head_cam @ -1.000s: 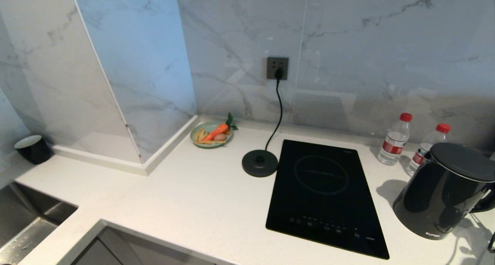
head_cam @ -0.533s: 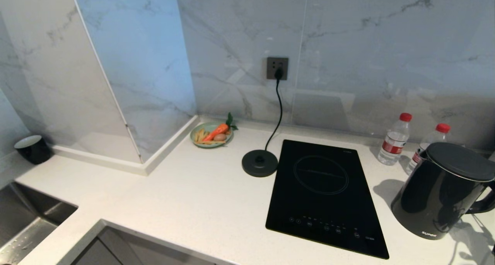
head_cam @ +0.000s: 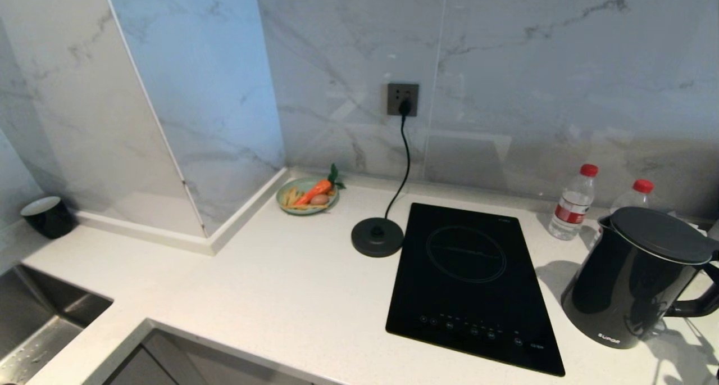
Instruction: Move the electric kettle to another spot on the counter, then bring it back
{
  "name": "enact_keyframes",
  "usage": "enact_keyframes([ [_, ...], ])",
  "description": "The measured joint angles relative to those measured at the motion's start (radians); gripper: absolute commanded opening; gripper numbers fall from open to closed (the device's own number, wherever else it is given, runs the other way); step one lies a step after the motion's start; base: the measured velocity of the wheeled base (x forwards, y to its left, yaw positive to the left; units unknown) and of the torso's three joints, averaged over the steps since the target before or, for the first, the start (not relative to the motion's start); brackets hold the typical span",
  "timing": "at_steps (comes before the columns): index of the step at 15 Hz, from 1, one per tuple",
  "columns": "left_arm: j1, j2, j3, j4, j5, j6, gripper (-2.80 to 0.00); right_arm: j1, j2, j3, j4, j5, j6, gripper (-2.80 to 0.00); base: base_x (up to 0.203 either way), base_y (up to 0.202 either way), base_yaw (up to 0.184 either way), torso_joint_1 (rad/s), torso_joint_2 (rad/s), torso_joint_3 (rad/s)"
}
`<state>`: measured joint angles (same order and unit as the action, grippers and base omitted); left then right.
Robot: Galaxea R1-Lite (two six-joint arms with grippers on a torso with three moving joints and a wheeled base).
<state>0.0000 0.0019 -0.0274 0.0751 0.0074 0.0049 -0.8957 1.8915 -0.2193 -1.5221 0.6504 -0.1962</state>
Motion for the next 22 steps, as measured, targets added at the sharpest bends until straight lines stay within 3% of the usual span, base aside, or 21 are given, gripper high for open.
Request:
enact_keyframes([
  [15,0.000,0.000,0.000,0.000,0.000,0.000,-2.80,0.000,-0.112,0.193,0.001,0.053,-0.006,0.00,0.000,0.000,0.000,0.000,0.00,0.000],
  [20,0.000,0.000,0.000,0.000,-0.001,0.002,-2.80,0.009,-0.297,0.218,0.016,0.136,0.062,0.00,0.000,0.000,0.000,0.000,0.00,0.000],
  [22,0.000,0.000,0.000,0.000,-0.003,0.000,-2.80,0.014,-0.372,0.209,0.017,0.221,0.123,0.00,0.000,0.000,0.000,0.000,0.00,0.000],
])
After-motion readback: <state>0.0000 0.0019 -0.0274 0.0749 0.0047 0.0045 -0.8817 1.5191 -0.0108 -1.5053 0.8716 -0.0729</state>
